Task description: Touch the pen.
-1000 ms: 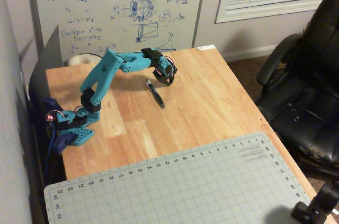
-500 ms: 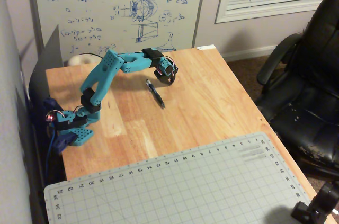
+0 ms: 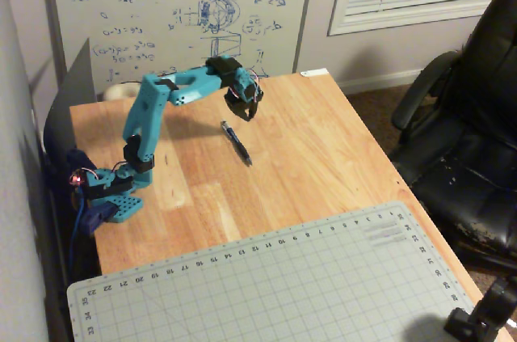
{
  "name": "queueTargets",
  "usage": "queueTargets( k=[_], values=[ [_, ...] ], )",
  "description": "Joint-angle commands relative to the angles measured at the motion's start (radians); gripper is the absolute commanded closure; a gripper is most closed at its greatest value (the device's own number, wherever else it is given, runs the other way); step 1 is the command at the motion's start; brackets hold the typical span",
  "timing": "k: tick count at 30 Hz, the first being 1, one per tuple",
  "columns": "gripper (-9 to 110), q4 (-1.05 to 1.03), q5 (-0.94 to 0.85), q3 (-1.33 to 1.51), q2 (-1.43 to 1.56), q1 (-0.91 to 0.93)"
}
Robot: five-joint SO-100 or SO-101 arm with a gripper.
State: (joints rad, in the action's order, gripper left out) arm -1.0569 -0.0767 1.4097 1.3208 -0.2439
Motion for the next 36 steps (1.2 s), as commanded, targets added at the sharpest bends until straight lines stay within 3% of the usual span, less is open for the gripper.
queueTargets(
  k=[1,19,29,36],
  values=[
    [101,-0.067,-0.008,0.051,0.218,0.009],
    [101,-0.071,0.003,0.466,0.36,0.114],
    [101,0.29,0.005,0.459,0.348,0.101],
    [101,0.353,0.006,0.506,0.225,0.055]
  ],
)
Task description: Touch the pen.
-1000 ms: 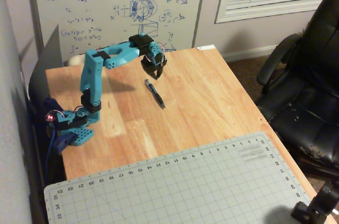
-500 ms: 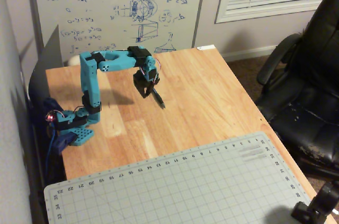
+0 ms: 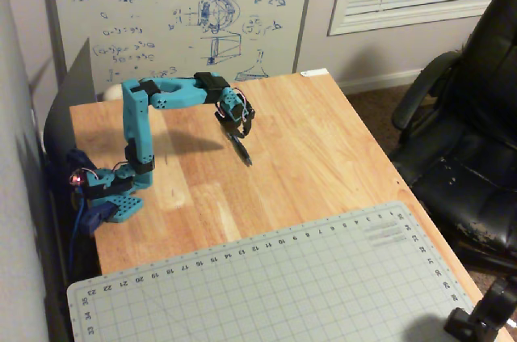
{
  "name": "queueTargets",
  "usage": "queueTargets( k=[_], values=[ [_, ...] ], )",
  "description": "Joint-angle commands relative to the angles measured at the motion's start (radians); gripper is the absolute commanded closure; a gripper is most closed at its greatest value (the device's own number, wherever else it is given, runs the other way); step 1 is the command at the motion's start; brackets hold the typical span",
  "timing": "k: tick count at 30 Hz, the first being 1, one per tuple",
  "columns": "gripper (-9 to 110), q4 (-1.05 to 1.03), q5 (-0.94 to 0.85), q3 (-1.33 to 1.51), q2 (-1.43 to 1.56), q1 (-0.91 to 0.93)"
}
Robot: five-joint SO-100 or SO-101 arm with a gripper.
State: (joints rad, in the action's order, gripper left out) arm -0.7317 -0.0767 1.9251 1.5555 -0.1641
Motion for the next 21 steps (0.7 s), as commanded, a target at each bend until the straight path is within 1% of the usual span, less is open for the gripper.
queueTargets(
  k=[1,8,14,21],
  values=[
    [101,0.028,0.008,-0.006,-0.021,-0.032],
    [101,0.015,0.008,0.017,-0.015,-0.075],
    [101,0.017,0.008,0.121,0.054,-0.104],
    [101,0.031,0.008,0.209,0.061,-0.124]
  ],
)
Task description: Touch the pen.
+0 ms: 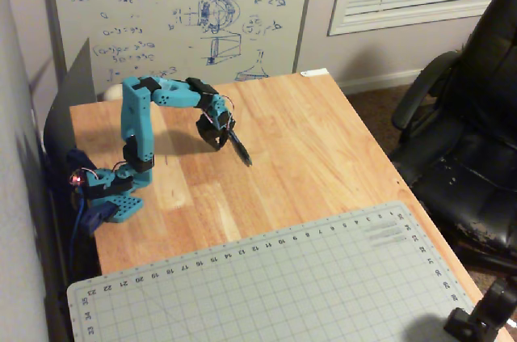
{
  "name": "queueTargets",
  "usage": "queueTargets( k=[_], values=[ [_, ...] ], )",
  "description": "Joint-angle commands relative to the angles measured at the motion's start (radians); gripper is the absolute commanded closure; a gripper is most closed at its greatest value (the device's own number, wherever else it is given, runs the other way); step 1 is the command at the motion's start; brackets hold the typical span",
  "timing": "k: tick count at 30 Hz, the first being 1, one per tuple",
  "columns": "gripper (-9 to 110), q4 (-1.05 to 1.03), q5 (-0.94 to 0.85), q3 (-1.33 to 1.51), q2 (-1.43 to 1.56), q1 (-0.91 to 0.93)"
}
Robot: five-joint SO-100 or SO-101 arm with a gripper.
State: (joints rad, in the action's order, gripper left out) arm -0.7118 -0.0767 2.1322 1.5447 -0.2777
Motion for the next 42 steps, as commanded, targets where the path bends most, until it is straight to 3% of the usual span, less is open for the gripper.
queueTargets(
  k=[1,26,42],
  values=[
    [101,0.011,0.008,0.006,0.072,-0.011],
    [101,0.012,0.008,-0.21,0.23,-0.069],
    [101,0.144,0.008,-0.284,-0.032,-0.115]
  ],
)
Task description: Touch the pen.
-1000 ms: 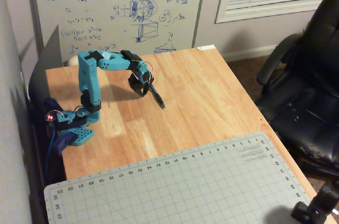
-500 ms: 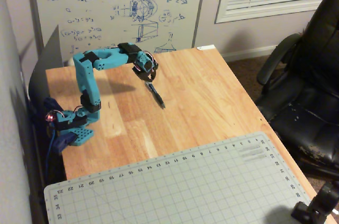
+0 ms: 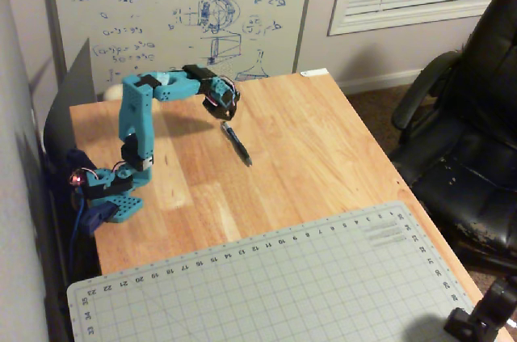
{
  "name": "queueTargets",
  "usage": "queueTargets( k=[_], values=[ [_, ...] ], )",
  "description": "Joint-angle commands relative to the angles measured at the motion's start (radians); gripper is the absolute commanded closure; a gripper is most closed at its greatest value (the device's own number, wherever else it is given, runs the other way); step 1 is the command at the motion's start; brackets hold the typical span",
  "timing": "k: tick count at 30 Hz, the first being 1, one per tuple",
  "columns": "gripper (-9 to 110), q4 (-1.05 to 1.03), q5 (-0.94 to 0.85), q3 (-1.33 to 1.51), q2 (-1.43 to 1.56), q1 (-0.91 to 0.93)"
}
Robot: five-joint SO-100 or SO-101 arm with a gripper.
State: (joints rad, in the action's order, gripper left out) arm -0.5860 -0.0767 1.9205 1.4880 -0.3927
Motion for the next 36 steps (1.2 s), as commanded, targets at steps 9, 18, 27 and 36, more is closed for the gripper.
queueTargets(
  k=[9,18,27,36],
  values=[
    [101,0.018,0.008,0.009,0.172,-0.012],
    [101,0.02,-0.006,0.126,0.241,0.026],
    [101,0.032,-0.008,0.091,0.227,0.146],
    [101,0.034,-0.008,-0.02,0.086,0.155]
  ],
)
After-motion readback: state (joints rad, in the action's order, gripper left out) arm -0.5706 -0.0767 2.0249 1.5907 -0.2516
